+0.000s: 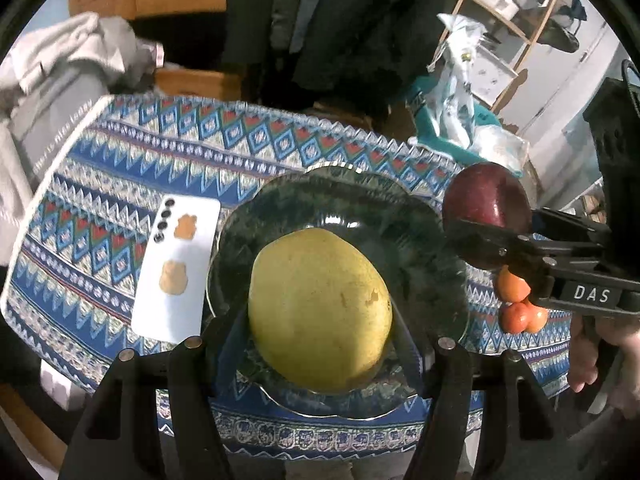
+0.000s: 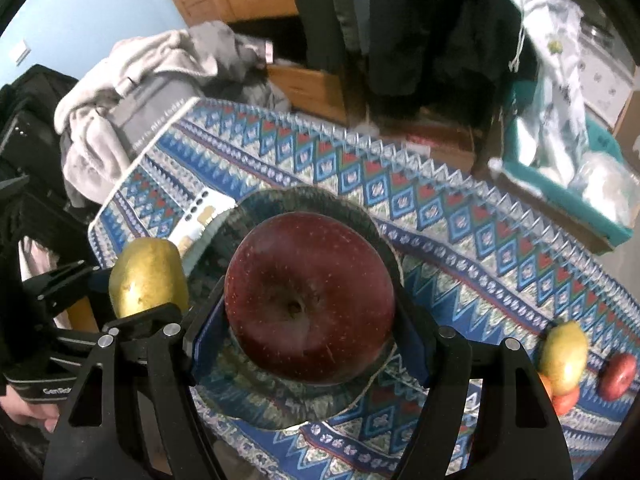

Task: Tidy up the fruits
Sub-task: 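Carry the pear and apple over the glass bowl with both tools, then lower the pear and apple into the glass bowl and open both tools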

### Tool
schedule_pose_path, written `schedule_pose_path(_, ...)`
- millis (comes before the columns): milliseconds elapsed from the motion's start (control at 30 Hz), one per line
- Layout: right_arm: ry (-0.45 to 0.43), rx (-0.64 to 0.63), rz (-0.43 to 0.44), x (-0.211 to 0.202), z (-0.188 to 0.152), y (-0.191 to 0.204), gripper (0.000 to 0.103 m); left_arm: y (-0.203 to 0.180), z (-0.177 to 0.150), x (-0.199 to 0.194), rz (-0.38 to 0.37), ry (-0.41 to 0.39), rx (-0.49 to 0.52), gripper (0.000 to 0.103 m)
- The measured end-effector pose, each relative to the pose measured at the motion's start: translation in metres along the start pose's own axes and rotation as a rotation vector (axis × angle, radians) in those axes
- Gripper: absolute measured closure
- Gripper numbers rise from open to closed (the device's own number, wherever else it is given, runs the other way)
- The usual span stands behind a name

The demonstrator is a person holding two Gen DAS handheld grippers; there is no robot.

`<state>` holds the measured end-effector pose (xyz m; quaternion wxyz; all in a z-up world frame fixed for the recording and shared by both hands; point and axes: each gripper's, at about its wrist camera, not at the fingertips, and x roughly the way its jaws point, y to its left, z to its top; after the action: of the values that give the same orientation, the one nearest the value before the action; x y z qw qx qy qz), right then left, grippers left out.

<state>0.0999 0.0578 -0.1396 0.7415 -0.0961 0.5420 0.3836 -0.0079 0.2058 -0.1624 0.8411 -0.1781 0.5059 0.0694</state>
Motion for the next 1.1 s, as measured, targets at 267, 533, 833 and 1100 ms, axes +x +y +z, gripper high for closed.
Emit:
schedule_pose_path(267,0.098,-0.007,0.013,0.033,-0.011,0.002,0.029,0.006,-0.008,0.028,0.029,0.059,0.002,0.036)
schedule_pose_path(533,0.183,-0.010,0.008,0.058,-0.030,-0.002,0.029,0.007,-0.017,0.054,0.037,0.146,-0.018,0.036)
schedule_pose_path(833,0.215,-0.017,0.020,0.065,-0.038,0.000,0.029,0.008,-0.025,0.077,0.062,0.217,-0.040,0.035)
schedule_pose_path(1100,0.228,-0.009,0.031,0.071,-0.042,0.000,0.029,0.009,-0.023,0.081,0.048,0.249,-0.064,0.035)
